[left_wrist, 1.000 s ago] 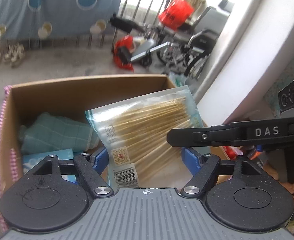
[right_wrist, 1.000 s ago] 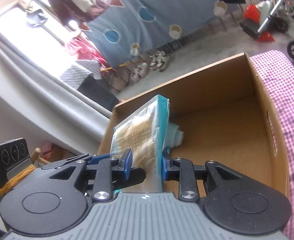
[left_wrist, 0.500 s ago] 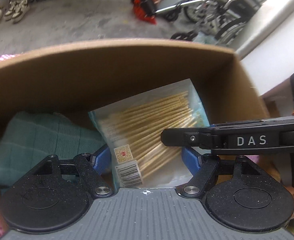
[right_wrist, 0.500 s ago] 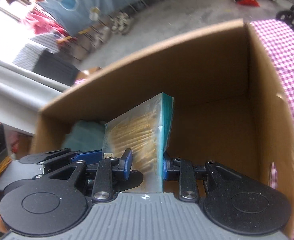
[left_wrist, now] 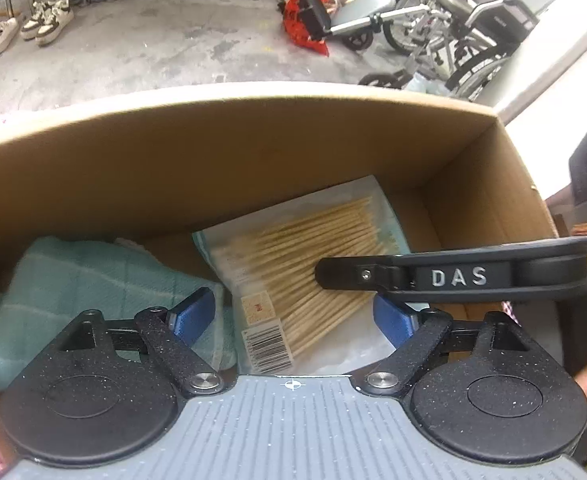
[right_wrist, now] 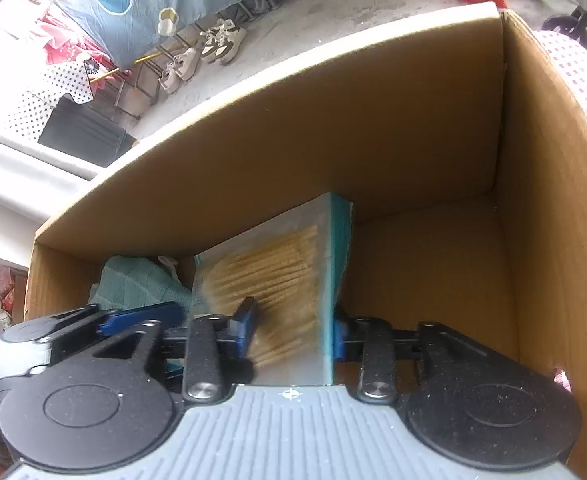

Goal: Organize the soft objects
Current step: 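Carry the swab bag into the box and open the right gripper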

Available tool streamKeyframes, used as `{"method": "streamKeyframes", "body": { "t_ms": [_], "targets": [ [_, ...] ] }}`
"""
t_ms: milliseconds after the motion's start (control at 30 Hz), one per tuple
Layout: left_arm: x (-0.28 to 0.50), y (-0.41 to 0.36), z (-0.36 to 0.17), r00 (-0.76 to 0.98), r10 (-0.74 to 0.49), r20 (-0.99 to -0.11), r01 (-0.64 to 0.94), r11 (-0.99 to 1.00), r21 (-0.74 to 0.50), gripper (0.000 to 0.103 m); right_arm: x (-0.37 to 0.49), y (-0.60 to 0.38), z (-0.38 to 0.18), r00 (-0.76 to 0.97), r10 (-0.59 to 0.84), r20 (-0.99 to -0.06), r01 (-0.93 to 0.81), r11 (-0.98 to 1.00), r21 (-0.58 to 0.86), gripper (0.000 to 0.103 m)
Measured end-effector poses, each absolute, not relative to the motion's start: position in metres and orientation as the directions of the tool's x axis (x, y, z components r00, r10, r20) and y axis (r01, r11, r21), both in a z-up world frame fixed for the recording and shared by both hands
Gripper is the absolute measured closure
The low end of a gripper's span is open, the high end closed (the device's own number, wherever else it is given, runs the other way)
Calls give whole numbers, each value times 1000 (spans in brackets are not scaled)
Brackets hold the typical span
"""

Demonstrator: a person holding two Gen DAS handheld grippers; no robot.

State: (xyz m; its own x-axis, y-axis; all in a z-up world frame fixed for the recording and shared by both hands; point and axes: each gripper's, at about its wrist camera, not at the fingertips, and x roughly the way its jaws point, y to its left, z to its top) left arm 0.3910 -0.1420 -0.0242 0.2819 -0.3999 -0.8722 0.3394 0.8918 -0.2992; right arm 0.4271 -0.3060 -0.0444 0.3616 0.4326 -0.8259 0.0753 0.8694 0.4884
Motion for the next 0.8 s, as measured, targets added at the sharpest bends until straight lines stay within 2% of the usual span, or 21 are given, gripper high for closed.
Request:
{"method": "streamKeyframes", "body": {
  "t_ms": [67, 200, 567, 800],
  "targets": [
    [388, -140, -19, 311, -400, -862, 343, 893, -290, 8, 426, -310, -44, 364, 429, -827, 78, 870, 486, 55],
    [376, -132, -6, 378, -390, -840, 351, 900, -260, 8, 429, -314, -36, 381, 389, -839, 90, 887, 452, 45],
    [357, -104, 38, 491, -460, -740, 323, 885, -336, 5, 425, -305, -25, 393, 297, -870, 129, 919, 372, 45],
    [327, -68, 68, 575, -510, -640, 286, 858, -426, 3, 429, -294, -34, 394, 327, -859, 77, 919, 386, 42]
  ]
}}
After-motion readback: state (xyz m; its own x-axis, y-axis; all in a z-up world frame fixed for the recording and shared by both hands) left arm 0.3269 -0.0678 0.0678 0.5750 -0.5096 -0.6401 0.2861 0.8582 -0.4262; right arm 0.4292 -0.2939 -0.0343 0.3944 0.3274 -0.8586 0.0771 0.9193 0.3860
